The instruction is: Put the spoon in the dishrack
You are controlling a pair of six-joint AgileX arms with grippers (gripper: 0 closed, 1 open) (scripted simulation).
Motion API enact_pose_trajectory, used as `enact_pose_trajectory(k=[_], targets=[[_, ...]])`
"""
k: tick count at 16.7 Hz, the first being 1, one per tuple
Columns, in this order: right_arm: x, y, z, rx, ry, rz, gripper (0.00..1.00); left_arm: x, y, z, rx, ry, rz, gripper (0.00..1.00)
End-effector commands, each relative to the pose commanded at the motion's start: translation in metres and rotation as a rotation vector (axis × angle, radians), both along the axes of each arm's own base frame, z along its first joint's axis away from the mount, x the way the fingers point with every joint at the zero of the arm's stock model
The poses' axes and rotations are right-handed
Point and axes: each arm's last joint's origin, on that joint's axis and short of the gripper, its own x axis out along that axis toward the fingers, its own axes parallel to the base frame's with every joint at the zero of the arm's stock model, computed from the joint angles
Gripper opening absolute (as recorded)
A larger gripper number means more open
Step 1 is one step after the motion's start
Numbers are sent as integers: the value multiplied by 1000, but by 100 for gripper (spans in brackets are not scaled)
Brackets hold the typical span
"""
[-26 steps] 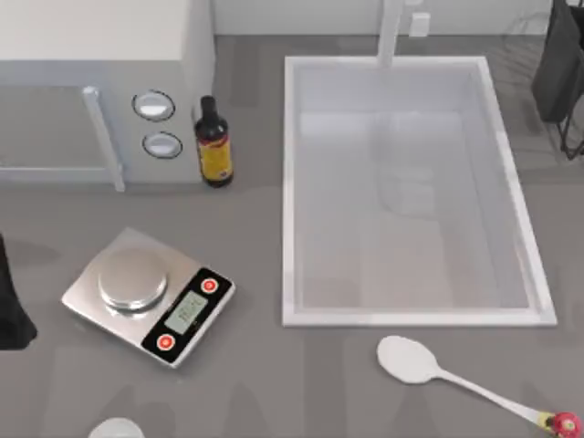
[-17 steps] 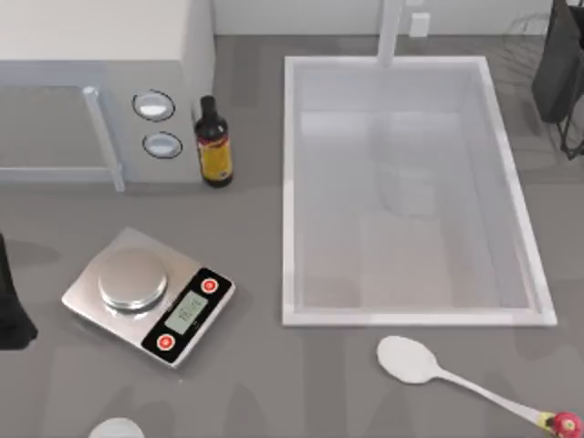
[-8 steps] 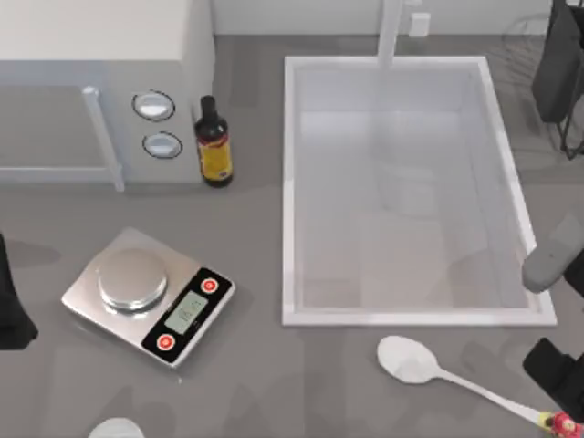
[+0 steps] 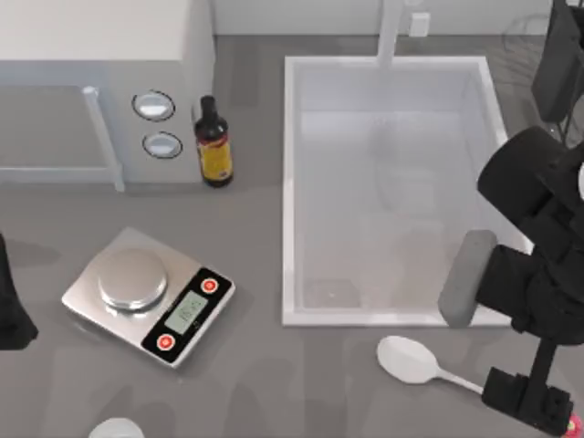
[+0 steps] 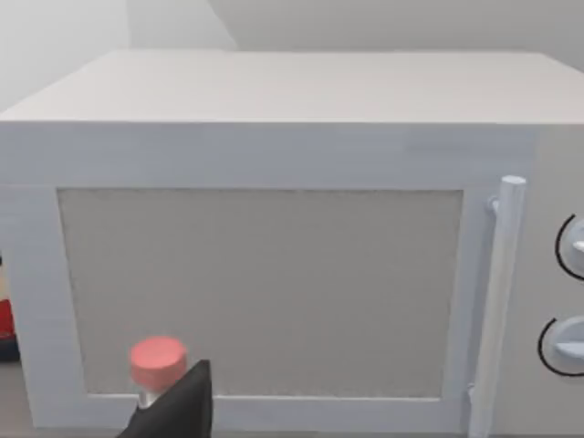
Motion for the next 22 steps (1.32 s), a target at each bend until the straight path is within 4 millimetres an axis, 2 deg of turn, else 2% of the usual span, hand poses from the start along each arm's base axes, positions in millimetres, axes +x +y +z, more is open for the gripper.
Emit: enact_pose_trajectory(k=[7, 9, 16, 18, 22], targets=[[1, 1, -5, -7, 10, 5, 100, 0, 0, 0, 0, 0, 0, 100], [2, 2, -19, -9, 14, 7, 100, 0, 0, 0, 0, 0, 0, 100], [3, 2, -92, -2, 3, 8, 100, 0, 0, 0, 0, 0, 0, 100], [1, 1, -100, -6, 9, 9, 100, 0, 0, 0, 0, 0, 0, 100], [1, 1, -101, -6, 9, 9, 100, 0, 0, 0, 0, 0, 0, 100]])
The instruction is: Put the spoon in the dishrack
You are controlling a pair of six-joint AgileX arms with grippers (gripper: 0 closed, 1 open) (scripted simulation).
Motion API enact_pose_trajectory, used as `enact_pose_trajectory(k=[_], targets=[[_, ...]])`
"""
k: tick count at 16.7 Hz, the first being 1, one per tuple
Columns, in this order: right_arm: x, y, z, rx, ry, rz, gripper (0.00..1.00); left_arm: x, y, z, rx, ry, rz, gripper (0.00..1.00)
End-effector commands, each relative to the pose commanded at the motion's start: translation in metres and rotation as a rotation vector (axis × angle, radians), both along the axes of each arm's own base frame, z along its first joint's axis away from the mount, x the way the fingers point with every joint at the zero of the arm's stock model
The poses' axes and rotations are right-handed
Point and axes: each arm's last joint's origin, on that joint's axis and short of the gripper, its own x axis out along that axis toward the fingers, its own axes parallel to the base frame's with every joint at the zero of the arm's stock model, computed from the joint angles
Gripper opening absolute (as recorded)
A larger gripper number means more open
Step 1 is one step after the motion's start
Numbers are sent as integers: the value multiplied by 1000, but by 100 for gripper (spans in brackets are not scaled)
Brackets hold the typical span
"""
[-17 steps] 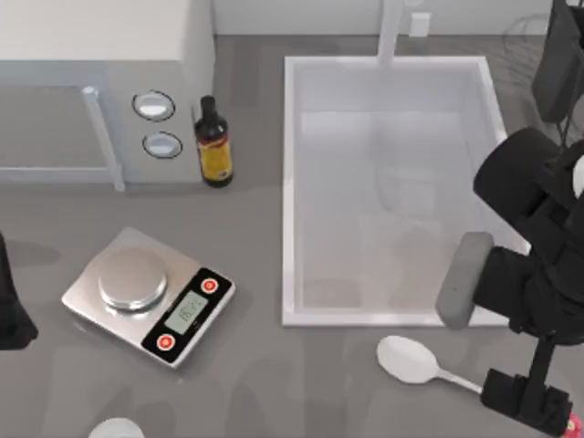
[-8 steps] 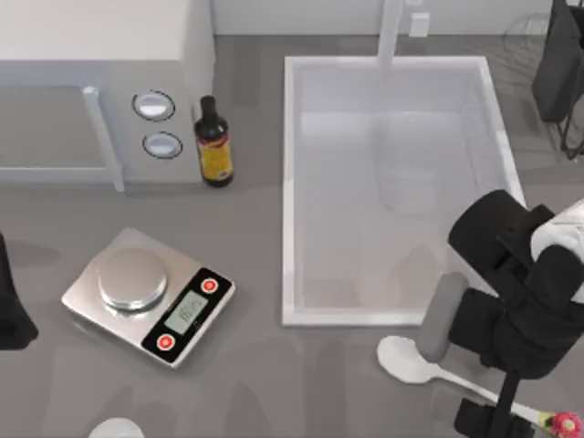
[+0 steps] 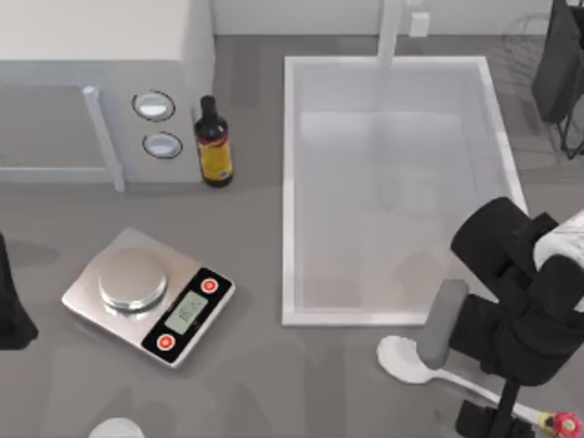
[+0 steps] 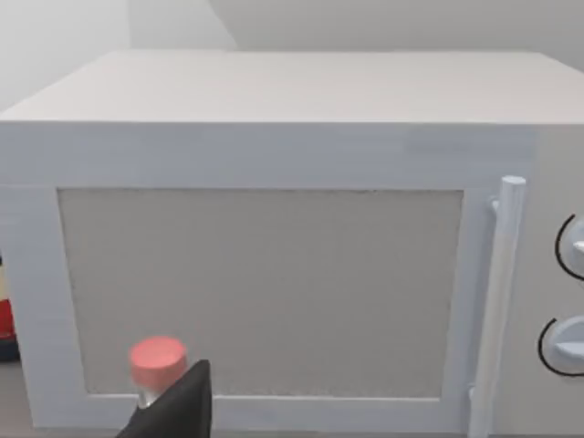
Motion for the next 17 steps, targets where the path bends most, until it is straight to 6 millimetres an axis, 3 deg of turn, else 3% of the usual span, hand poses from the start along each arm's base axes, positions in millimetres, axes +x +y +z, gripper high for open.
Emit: enact_pose_trajectory(k=[13, 17], targets=[[0, 0, 0, 0, 0, 0, 2, 0, 0, 0, 0, 0, 0, 100], [0, 0, 0, 0, 0, 0, 0, 0, 0, 0, 0, 0, 0, 100]])
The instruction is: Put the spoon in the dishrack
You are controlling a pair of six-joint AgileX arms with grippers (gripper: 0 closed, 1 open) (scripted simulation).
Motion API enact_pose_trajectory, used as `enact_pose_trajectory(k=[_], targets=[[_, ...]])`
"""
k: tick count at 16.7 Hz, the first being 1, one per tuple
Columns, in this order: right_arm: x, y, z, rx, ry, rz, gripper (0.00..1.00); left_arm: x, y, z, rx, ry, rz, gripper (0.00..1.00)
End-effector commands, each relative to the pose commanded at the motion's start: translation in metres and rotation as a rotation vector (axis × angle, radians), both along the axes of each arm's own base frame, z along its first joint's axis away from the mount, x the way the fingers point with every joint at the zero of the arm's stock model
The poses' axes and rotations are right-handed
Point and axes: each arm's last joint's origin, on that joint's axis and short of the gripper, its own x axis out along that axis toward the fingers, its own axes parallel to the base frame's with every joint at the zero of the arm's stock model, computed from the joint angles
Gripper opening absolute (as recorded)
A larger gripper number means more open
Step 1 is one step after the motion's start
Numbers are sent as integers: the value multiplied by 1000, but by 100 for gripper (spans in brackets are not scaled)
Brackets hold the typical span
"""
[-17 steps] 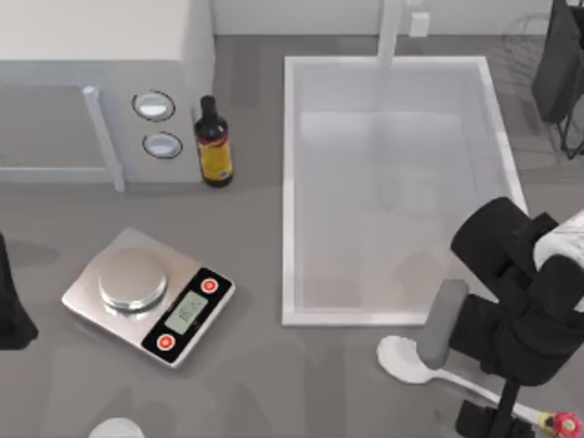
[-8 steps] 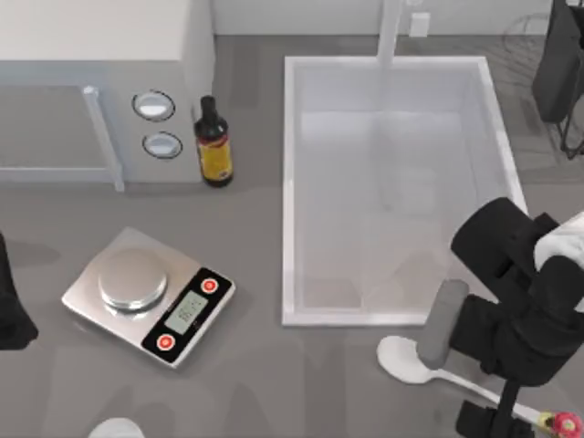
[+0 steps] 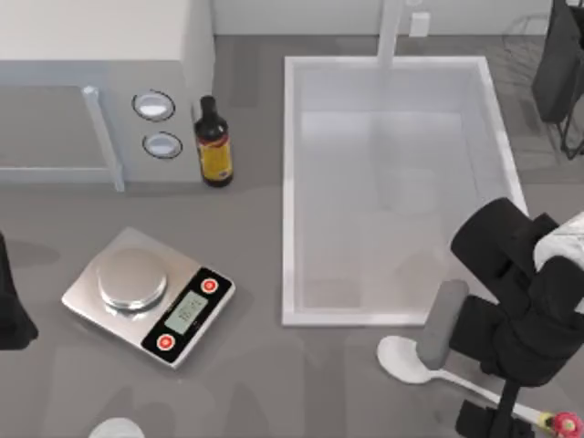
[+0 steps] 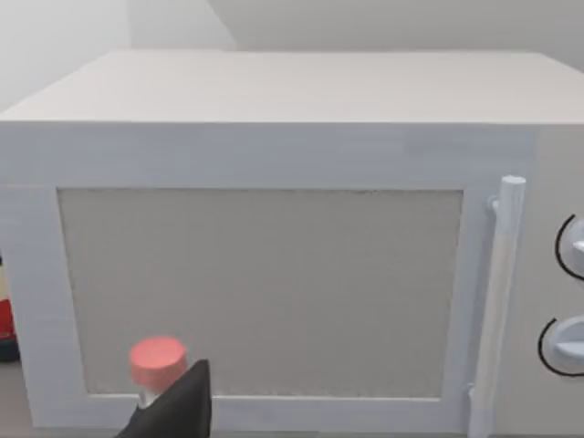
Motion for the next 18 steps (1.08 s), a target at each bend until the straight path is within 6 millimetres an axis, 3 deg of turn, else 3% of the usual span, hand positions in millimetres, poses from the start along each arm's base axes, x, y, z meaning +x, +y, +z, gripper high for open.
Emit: enact_pose_trajectory(k=[4, 5, 9, 13, 18], targets=[[0, 0, 0, 0, 0, 0, 0, 0, 0, 0, 0, 0, 0, 100], [1, 1, 22, 32, -13, -7, 0, 0, 0, 0, 0, 0, 0, 100], [8, 7, 38, 36, -18, 3, 0, 0, 0, 0, 0, 0, 0, 100], [20, 16, 91, 30, -8, 7, 0, 0, 0, 0, 0, 0, 0, 100], [13, 10, 175, 8, 25, 2, 0, 0, 0, 0, 0, 0, 0, 100]])
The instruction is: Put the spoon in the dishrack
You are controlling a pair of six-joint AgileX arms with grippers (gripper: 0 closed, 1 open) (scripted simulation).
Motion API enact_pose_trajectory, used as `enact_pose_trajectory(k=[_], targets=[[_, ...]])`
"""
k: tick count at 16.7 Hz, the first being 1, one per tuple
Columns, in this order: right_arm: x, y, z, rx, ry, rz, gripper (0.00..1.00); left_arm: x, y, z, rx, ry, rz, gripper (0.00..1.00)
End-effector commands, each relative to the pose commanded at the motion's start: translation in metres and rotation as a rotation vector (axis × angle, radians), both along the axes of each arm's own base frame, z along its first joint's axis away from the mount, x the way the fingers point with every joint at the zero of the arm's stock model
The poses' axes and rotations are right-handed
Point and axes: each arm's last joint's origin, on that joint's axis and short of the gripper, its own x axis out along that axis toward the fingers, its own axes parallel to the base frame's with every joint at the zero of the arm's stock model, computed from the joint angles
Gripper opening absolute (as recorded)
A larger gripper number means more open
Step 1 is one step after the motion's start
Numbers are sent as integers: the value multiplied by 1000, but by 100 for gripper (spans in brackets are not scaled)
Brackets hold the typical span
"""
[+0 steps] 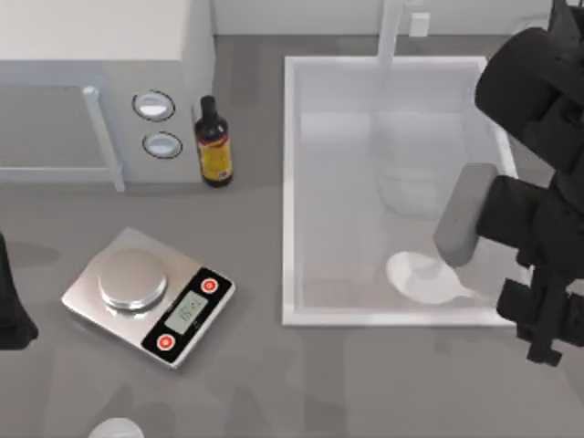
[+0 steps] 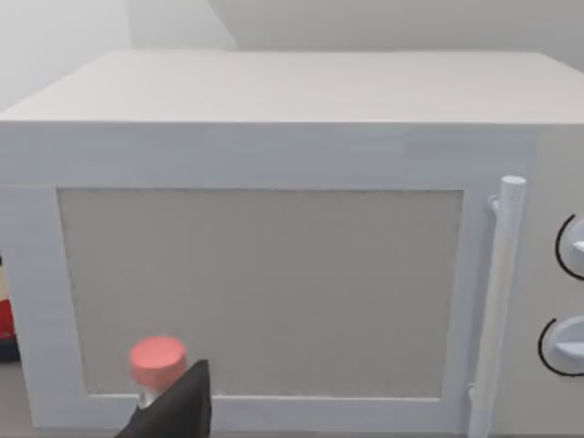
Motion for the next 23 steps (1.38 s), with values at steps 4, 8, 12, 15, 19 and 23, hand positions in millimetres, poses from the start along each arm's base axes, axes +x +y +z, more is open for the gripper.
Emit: enact_pose_trajectory(k=[4, 8, 12, 15, 19, 23], targets=[[-11, -9, 44, 22, -34, -9, 0, 0, 0, 0, 0, 0, 0, 100], [-12, -10, 47, 24, -37, -10, 0, 0, 0, 0, 0, 0, 0, 100], [-8, -14, 48, 60, -60, -51, 0, 0, 0, 0, 0, 0, 0, 100], [7, -37, 55, 184, -155, -205, 0, 0, 0, 0, 0, 0, 0, 100], [31, -93, 70, 422, -392, -503, 0, 0, 0, 0, 0, 0, 0, 100], [35, -167, 94, 651, -748, -767, 0, 0, 0, 0, 0, 0, 0, 100]])
